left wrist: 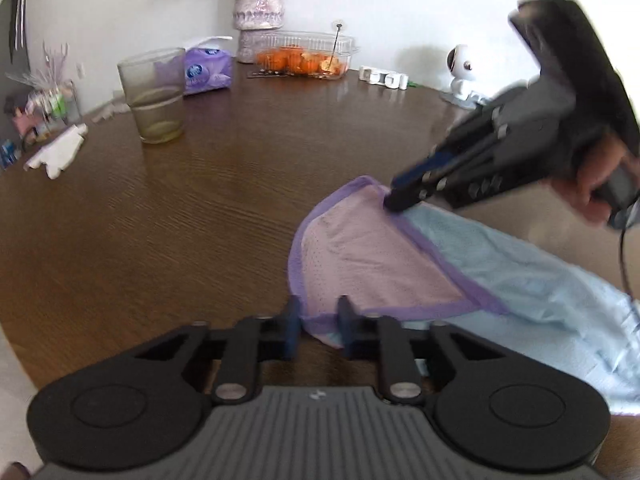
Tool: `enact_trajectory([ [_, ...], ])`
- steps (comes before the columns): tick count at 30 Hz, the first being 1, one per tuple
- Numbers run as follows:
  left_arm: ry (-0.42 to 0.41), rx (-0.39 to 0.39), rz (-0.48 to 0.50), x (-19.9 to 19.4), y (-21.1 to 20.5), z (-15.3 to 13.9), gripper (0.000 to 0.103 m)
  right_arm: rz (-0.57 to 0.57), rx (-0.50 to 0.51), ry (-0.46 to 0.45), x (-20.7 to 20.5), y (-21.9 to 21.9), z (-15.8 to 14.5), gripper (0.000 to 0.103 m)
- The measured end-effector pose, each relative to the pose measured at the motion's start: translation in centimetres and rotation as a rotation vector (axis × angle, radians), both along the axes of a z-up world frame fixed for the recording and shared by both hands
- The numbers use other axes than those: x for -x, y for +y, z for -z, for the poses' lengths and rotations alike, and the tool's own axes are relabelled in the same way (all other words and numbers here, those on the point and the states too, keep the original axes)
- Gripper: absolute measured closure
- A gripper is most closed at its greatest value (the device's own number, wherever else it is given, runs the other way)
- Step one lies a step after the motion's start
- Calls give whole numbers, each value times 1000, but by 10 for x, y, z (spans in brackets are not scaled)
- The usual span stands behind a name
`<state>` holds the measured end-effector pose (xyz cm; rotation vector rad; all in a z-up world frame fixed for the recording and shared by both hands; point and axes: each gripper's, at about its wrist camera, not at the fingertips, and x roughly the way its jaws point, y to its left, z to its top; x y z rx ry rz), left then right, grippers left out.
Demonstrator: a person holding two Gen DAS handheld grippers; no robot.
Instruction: Fold clothes
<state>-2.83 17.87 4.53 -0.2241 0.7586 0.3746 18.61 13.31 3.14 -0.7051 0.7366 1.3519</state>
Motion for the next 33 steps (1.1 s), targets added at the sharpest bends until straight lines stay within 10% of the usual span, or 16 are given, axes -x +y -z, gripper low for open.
enact_trajectory([
  [6,20,-134,78,-61,11,4,99,175,-13,-57,-19,-9,13,103],
  [18,4,-151,299,-300,2,9,100,1101,-117,4,-182,-179,20,103],
  [21,-38,-135,306,-310,13,1,100,976,-279,90,-171,-203,8,95],
  [24,-22,-95,278,-319,28,3,100,797,-253,49,-162,-176,9,60],
  [27,5,-90,258,-327,35,6,100,774,-203,4,-172,-139,24,62],
  [31,8,-101,286,-335,27,8,100,797,-150,-43,-180,-104,31,101],
  [33,-3,-103,293,-349,20,8,100,838,-128,-76,-183,-107,33,102],
])
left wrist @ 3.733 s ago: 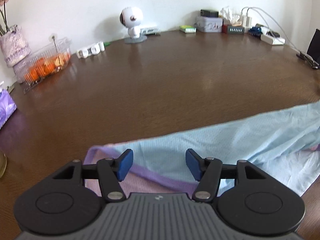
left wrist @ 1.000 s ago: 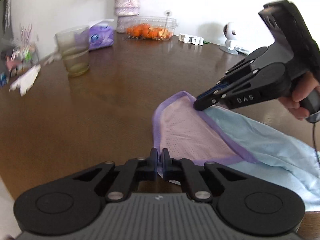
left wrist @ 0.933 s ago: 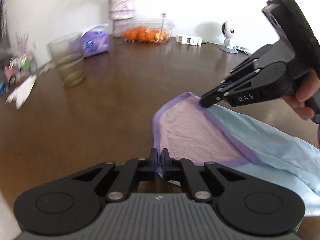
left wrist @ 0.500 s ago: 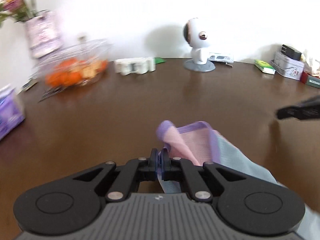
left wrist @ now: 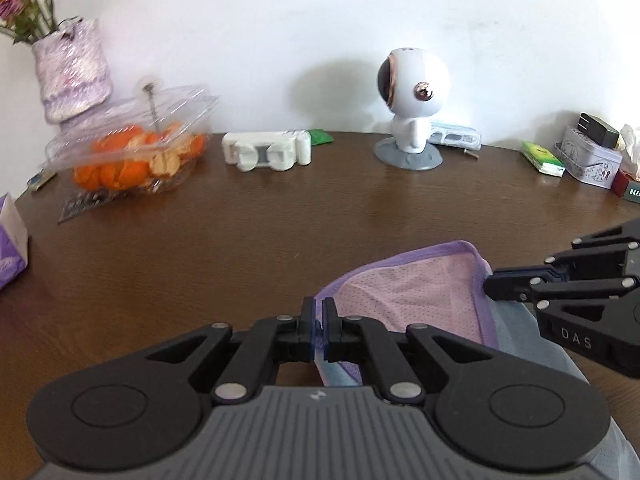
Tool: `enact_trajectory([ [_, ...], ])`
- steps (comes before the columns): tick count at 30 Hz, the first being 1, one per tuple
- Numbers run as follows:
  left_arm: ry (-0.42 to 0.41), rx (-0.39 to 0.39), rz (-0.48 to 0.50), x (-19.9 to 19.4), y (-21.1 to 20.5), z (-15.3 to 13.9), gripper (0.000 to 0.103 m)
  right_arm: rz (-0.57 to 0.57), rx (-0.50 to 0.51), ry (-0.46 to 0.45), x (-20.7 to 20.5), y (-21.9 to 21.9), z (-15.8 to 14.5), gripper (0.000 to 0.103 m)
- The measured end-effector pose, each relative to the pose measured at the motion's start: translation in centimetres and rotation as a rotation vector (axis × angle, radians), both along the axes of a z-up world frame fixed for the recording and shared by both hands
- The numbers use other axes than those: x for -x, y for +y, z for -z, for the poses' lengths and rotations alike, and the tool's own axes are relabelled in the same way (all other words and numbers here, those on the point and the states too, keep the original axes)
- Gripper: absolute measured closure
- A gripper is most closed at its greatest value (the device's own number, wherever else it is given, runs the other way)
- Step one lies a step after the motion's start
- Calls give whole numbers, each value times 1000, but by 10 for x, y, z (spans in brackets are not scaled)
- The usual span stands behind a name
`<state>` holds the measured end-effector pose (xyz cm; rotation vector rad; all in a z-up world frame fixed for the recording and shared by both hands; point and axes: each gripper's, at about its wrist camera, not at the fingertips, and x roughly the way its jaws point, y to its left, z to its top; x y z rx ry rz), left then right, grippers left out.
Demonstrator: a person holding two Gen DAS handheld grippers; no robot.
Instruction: Fold clothes
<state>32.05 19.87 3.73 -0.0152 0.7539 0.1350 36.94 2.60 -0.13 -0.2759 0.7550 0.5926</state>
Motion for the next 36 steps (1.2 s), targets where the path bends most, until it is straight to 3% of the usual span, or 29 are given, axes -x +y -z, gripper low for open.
enact_trajectory([
  [4,-61,23,10,-30,-23,-5,100,164,55,-17,-14,-20,1,103],
  [6,-113,33,-17,-38,-36,-11,91,271,76,-24,-24,-39,3,103],
  [7,-119,48,10,-39,-41,-15,74,324,92,-31,-31,-53,5,103],
  [8,-125,56,42,-39,-47,-19,66,367,103,-34,-37,-65,6,103],
  [11,-125,27,166,-19,-68,-32,66,484,129,-38,-57,-103,13,103],
  [15,-98,-50,380,47,-94,-49,62,530,-8,5,-51,-141,6,96],
  [17,-111,-85,508,105,-94,-49,44,427,-87,-11,-19,-152,-17,95],
  [18,-115,-95,573,134,-93,-48,39,355,-99,-42,7,-156,-32,84],
  [19,-109,-102,628,161,-92,-46,35,274,-93,-78,39,-159,-48,65],
  [21,-67,-97,693,208,-93,-34,35,106,-69,-157,107,-164,-70,47],
  [23,-68,-57,766,251,-95,-29,36,-122,-11,-228,186,-165,-83,44],
  [26,-116,46,966,309,-98,-26,35,-447,34,-282,299,-167,-90,36],
  [29,-103,29,1061,329,-110,-13,35,-620,41,-224,375,-156,-64,39],
  [32,-59,29,1069,314,-117,3,36,-656,68,-159,400,-138,-30,44],
  [33,-45,47,1064,307,-118,7,39,-633,81,-152,399,-133,-22,50],
  [36,-13,71,1058,297,-120,16,63,-531,11,-109,383,-131,-7,70],
])
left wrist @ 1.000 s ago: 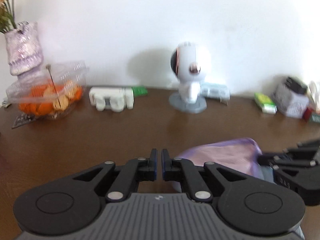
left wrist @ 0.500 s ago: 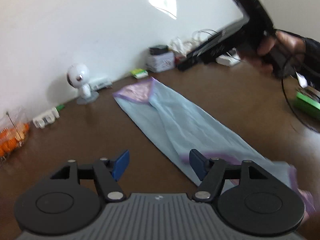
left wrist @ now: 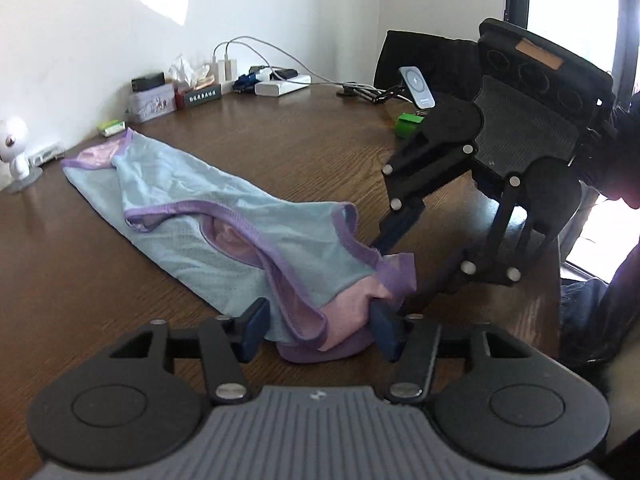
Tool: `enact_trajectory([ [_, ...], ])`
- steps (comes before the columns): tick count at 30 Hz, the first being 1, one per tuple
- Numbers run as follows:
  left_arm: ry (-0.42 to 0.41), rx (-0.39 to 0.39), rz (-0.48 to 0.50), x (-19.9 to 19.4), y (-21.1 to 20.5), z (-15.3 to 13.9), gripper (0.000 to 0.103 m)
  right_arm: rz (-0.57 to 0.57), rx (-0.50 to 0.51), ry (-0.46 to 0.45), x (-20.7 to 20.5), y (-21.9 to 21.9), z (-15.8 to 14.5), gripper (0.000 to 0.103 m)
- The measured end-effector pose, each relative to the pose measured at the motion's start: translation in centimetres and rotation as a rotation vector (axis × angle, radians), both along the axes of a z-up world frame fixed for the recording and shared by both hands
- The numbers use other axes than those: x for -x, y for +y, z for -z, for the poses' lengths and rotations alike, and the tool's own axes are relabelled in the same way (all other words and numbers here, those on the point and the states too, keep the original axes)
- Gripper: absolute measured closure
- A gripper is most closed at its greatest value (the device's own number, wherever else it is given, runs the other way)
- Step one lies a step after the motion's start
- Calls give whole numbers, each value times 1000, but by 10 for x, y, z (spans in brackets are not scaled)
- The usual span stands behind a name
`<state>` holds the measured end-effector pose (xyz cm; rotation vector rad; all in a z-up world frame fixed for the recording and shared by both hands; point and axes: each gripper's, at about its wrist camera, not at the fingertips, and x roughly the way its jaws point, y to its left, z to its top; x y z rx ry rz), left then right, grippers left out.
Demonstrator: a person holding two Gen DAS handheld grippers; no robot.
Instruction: Fold clothes
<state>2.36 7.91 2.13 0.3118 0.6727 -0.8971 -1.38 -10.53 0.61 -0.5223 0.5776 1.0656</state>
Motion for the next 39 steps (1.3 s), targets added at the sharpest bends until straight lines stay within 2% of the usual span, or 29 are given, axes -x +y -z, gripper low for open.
enact_trajectory([
  [1,5,-1,8,0,1,1,75,35,-29,42,-6,-1,2,87],
  [2,8,-4,16,1,1,1,81,56,-55,69,-9,-2,3,93],
  [5,26,1,54,15,2,1,91,53,-77,90,-1,-3,3,97],
  [7,38,-6,88,35,1,-1,93,15,-84,106,17,-4,2,97],
  [9,14,-35,98,60,-3,-3,93,0,-81,90,39,-4,-2,96],
  [10,-11,-53,92,73,-4,-4,90,-3,-79,76,51,-5,-5,94],
  [11,-30,-63,78,82,-3,-5,81,-7,-80,59,63,-7,-9,90],
  [12,-44,-69,69,90,-2,-6,75,-15,-97,30,73,-14,-17,79],
  [13,-56,-74,68,97,0,-7,64,-20,-124,-4,82,-22,-26,61],
  [14,-66,-71,85,101,2,-8,61,-16,-151,-29,85,-30,-33,52],
  [15,-70,-67,99,102,2,-9,61,-2,-178,-48,84,-38,-39,39],
  [16,-73,-68,103,100,0,-8,59,13,-201,-62,82,-44,-44,32],
  [18,-75,-68,101,93,-5,-5,59,45,-206,-49,64,-46,-43,31],
  [20,-63,-58,105,86,-9,-1,63,37,-148,-40,46,-36,-31,32],
  [21,-46,-46,114,84,-9,-1,66,20,-110,-27,39,-31,-23,33],
  [23,-33,-35,129,82,-10,0,74,-2,-46,8,30,-19,-12,43],
  [24,-24,-33,134,82,-9,0,78,-10,-48,25,29,-19,-8,48],
  [26,7,-18,148,79,-6,-4,95,-18,-97,92,23,-25,-4,60],
  [27,23,-9,154,77,-4,-7,96,-15,-111,126,21,-28,-6,75],
  [28,28,6,157,73,-2,-10,97,-19,-110,138,20,-29,-8,100],
  [30,-5,58,145,60,5,-23,97,-44,-108,173,16,-30,-16,99],
  [32,-33,94,120,39,13,-35,97,-40,-170,173,6,-36,-26,99],
  [35,-81,98,55,-12,19,-48,97,18,-218,125,-34,-42,-44,99],
  [39,-86,84,-52,-83,18,-43,96,117,-174,57,-101,-30,-50,99],
])
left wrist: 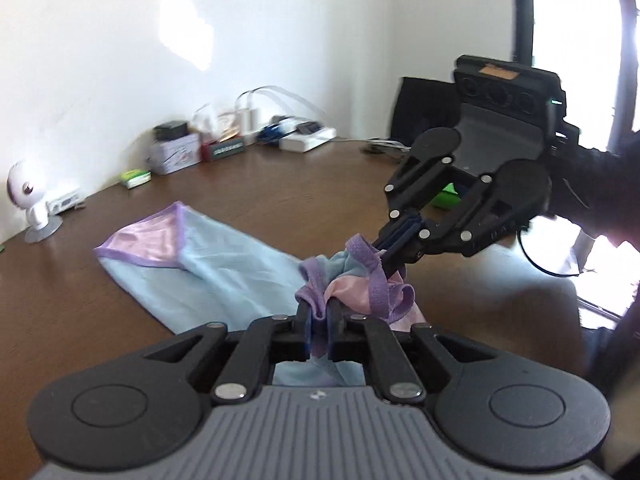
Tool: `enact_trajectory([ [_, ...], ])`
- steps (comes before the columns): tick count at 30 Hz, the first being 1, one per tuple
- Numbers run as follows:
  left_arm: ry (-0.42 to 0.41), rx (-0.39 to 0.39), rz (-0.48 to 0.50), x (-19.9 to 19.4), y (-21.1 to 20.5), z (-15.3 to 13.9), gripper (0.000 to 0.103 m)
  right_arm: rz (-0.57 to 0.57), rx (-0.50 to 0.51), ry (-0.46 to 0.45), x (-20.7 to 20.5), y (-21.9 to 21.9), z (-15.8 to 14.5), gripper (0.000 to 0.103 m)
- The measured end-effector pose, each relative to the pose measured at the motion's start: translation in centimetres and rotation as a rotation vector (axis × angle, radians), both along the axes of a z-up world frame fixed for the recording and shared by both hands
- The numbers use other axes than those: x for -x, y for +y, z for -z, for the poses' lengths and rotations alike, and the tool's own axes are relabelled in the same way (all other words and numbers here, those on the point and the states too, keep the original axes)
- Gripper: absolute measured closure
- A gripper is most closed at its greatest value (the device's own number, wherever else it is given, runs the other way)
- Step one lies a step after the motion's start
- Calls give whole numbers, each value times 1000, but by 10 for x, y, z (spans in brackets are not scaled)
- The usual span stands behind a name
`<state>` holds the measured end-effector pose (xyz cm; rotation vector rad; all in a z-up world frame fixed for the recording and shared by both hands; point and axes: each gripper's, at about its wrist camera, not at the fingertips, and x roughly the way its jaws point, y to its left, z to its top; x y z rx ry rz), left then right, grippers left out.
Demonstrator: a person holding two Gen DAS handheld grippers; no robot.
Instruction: Fold clothes
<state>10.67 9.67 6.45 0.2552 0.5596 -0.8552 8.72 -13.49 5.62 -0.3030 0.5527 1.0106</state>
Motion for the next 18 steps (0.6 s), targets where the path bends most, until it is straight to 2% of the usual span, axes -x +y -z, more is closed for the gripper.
enact_trajectory([
  [1,3,0,-63,-15,0,4,94,29,20,-5,-19,5,3,99],
  [3,50,15,-210,-43,4,14,76,110,42,13,-49,12,12,98],
  [4,76,33,-286,-51,10,17,65,152,52,27,-62,15,17,93],
  [6,107,83,-358,-51,28,17,63,250,60,27,-75,16,22,80],
  [7,122,103,-368,-45,39,15,60,274,34,23,-76,13,19,77],
  [8,135,124,-369,-36,47,12,52,283,-9,23,-72,3,14,74],
  [10,161,146,-331,-12,52,5,42,303,-82,53,-56,-28,2,57],
  [12,164,150,-267,9,45,3,34,267,-103,106,-39,-43,-1,55],
  [16,159,59,-154,23,9,15,33,164,-69,171,-5,-43,21,58],
  [18,189,33,-140,20,1,23,54,157,-64,199,1,-39,32,61],
])
